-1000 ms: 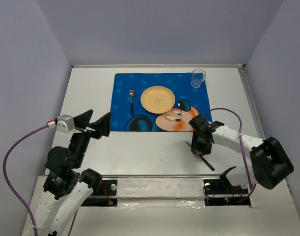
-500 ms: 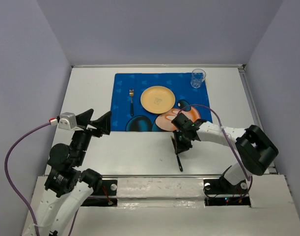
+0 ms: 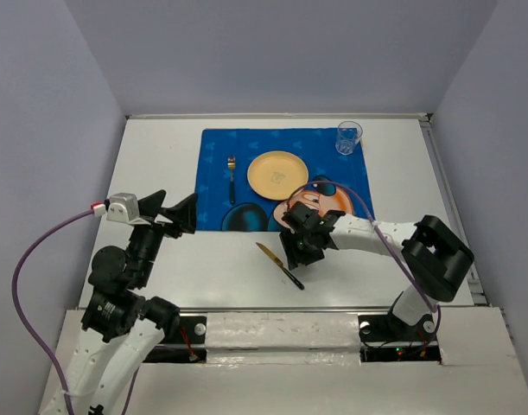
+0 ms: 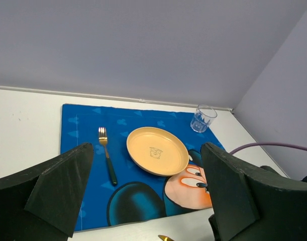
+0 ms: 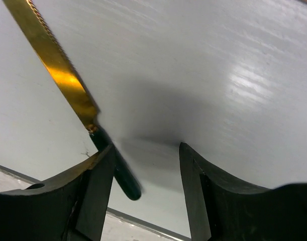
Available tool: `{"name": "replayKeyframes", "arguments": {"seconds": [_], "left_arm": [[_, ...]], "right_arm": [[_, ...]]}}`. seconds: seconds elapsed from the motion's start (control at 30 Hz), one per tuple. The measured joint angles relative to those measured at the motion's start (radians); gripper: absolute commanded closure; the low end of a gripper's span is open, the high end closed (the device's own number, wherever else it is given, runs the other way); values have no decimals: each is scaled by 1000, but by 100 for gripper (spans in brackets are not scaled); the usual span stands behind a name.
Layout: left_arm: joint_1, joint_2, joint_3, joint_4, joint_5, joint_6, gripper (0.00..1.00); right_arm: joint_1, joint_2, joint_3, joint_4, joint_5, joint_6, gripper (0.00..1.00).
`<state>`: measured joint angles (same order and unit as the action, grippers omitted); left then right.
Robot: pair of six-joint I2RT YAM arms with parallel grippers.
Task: Set the dinner table for one person
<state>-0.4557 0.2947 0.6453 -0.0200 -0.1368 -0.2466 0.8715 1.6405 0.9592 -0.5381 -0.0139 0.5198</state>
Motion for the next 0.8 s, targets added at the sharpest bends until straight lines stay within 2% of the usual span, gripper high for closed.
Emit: {"name": "replayKeyframes", "arguments": {"seconds": [0.33, 0.73, 0.8], "left_arm": [[26, 17, 0, 0, 12, -1, 1], [47, 35, 0, 0, 28, -5, 1], [48, 36, 0, 0, 30, -6, 1]], "right_arm": [[108, -63, -63, -48, 17, 9, 41], [149, -63, 37, -76, 99, 12, 44], [175, -60, 53, -74, 101, 12, 50]]}}
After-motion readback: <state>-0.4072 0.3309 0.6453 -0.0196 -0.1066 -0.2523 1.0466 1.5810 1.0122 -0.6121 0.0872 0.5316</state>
